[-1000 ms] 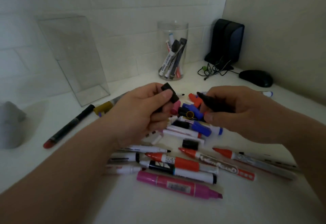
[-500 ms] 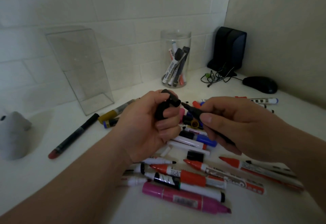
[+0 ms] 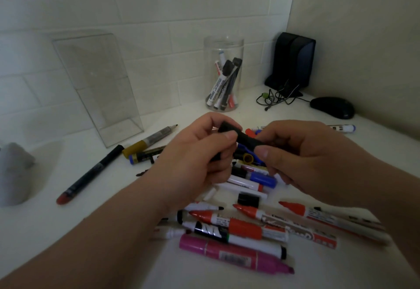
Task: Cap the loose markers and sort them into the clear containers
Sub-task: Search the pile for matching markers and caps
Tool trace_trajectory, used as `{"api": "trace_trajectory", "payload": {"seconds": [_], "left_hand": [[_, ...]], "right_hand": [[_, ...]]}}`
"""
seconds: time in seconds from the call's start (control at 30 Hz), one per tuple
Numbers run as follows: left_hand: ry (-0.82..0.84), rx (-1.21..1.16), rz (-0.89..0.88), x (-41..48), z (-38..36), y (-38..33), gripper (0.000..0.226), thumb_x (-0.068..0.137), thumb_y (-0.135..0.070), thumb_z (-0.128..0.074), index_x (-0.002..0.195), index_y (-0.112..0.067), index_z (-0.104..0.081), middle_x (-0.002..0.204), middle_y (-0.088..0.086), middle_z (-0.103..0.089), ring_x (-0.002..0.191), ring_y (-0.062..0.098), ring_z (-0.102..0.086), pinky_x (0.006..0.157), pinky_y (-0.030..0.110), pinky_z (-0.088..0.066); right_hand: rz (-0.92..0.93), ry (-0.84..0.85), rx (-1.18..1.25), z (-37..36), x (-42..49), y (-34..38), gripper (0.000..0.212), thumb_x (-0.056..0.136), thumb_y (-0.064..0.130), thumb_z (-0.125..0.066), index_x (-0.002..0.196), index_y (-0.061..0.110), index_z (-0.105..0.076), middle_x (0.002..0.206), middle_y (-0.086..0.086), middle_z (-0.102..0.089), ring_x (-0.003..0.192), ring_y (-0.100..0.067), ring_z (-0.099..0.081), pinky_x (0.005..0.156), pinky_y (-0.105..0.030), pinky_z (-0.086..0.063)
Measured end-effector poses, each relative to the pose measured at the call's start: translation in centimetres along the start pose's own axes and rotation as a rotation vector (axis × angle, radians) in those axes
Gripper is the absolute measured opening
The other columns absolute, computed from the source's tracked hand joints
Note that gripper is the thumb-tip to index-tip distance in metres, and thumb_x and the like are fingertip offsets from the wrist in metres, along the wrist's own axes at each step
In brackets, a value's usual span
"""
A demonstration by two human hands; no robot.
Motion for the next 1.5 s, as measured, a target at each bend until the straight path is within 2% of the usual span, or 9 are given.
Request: {"api": "trace_trajectory", "payload": {"seconds": [0.23, 0.37, 0.5, 0.7, 0.8, 0.97, 1.13, 1.37, 1.5], "left_hand": [[-0.1, 0.744, -0.07, -0.6, 0.9, -1.5, 0.032, 0.093, -0.051, -0.047, 0.087, -0.024, -0.062, 0.057, -0.012, -0.05, 0.048, 0.005, -0.042, 0.05, 0.022, -0.036], [-0.061, 0.668, -0.048, -0.6, 0.5, -1.2, 0.033, 0.094, -0.048, -0.048, 0.077, -0.022, -0.059, 0.054, -0.008, -0.048, 0.047, 0.012, -0.038, 0.046, 0.027, -0.034], [-0.002, 0.696, -0.035, -0.5, 0.2, -0.9, 0.035, 0.089, -0.053, -0.05, 0.089, -0.019, -0.062, 0.056, -0.011, -0.049, 0.048, 0.008, -0.04, 0.05, 0.027, -0.035], [0.045, 0.746, -0.054, -0.6, -0.1, -1.0, 0.027, 0.091, -0.049, -0.052, 0.091, -0.024, -0.063, 0.058, -0.012, -0.05, 0.05, 0.005, -0.042, 0.053, 0.025, -0.036], [0.043, 0.687, -0.049, -0.5, -0.1, -0.8, 0.025, 0.095, -0.049, -0.054, 0.088, -0.027, -0.062, 0.059, -0.011, -0.049, 0.05, 0.009, -0.041, 0.052, 0.029, -0.035], [-0.025, 0.629, -0.078, -0.4, -0.4, -0.9, 0.027, 0.094, -0.05, -0.054, 0.091, -0.025, -0.065, 0.061, -0.007, -0.048, 0.053, 0.013, -0.04, 0.053, 0.034, -0.036], [-0.004, 0.715, -0.082, -0.8, -0.8, -0.9, 0.013, 0.095, -0.045, -0.056, 0.097, -0.034, -0.062, 0.061, -0.017, -0.054, 0.051, 0.003, -0.044, 0.054, 0.028, -0.037], [-0.013, 0.737, -0.124, -1.2, -1.9, -1.9, 0.019, 0.086, -0.041, -0.059, 0.098, -0.028, -0.067, 0.059, -0.019, -0.055, 0.049, -0.002, -0.045, 0.049, 0.012, -0.036], [-0.04, 0.737, -0.161, -1.3, -2.1, -2.4, 0.019, 0.081, -0.044, -0.059, 0.09, -0.03, -0.067, 0.056, -0.019, -0.056, 0.047, -0.002, -0.046, 0.048, 0.012, -0.037]], "right_hand": [[0.163, -0.112, -0.192, 1.2, -0.4, 1.3, 0.03, 0.078, 0.047, -0.062, 0.108, 0.046, -0.069, 0.086, 0.025, -0.068, 0.081, 0.001, -0.063, 0.064, -0.013, -0.048], [0.274, -0.106, -0.302, 1.0, -0.8, 2.7, 0.036, 0.087, 0.039, -0.06, 0.123, 0.043, -0.066, 0.082, 0.024, -0.064, 0.078, -0.003, -0.061, 0.066, -0.018, -0.045], [0.32, -0.125, -0.378, 0.8, -0.9, 3.2, 0.035, 0.089, 0.041, -0.059, 0.122, 0.038, -0.068, 0.082, 0.021, -0.067, 0.073, -0.004, -0.061, 0.063, -0.023, -0.05], [0.242, -0.117, -0.137, 0.8, -0.6, 2.3, 0.03, 0.079, 0.05, -0.063, 0.107, 0.047, -0.071, 0.089, 0.033, -0.069, 0.083, 0.009, -0.065, 0.074, -0.003, -0.046], [0.223, -0.09, -0.093, 0.6, -0.3, 2.1, 0.021, 0.078, 0.048, -0.066, 0.098, 0.054, -0.066, 0.092, 0.031, -0.069, 0.081, 0.004, -0.066, 0.074, -0.007, -0.048], [0.203, -0.091, -0.099, 1.3, -0.3, 1.6, 0.026, 0.081, 0.05, -0.062, 0.105, 0.048, -0.07, 0.087, 0.024, -0.072, 0.077, -0.002, -0.067, 0.073, -0.017, -0.052], [0.176, -0.082, -0.119, 1.4, -0.5, 1.2, 0.03, 0.079, 0.053, -0.065, 0.109, 0.051, -0.069, 0.088, 0.018, -0.074, 0.076, -0.007, -0.07, 0.07, -0.037, -0.059], [0.174, -0.055, -0.222, 1.4, -0.9, 1.7, 0.025, 0.072, 0.058, -0.067, 0.094, 0.046, -0.067, 0.075, 0.025, -0.066, 0.064, -0.003, -0.063, 0.061, -0.013, -0.048], [0.197, -0.073, -0.252, 1.8, -1.2, 2.1, 0.019, 0.075, 0.044, -0.068, 0.092, 0.037, -0.066, 0.079, 0.024, -0.066, 0.066, -0.004, -0.064, 0.062, -0.018, -0.051]]}}
Point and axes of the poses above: each hand's wrist, its own x-axis towards the middle knuckle, its own z-axis out of the back of the hand, y = z × x, the point moved 9 cm from there along x, towards the middle knuckle
